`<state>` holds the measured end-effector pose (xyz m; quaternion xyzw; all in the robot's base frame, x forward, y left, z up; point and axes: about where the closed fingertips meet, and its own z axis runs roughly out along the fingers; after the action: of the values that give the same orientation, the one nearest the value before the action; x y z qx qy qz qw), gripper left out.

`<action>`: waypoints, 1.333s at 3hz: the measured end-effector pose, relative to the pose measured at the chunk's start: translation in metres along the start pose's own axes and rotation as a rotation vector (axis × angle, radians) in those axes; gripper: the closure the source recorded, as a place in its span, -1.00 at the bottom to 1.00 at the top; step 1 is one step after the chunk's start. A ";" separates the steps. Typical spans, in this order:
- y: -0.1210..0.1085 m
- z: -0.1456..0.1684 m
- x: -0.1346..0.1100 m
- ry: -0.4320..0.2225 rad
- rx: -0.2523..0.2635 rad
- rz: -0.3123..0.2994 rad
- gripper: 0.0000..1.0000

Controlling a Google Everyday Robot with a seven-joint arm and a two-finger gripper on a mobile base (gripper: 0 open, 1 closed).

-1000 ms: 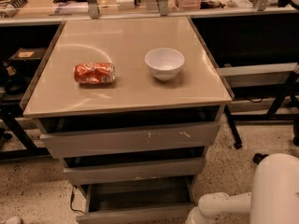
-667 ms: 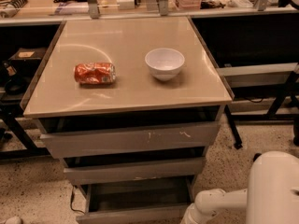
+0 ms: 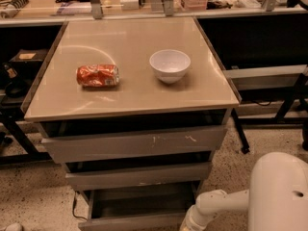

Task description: Close bottom drawer

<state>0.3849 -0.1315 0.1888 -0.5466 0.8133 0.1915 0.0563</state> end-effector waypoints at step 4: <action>-0.007 0.000 -0.011 -0.002 0.012 -0.022 0.17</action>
Offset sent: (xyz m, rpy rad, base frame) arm 0.0241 0.0136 0.0036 -0.0011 -0.0434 0.0281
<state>0.3954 -0.1239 0.1908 -0.5549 0.8084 0.1864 0.0625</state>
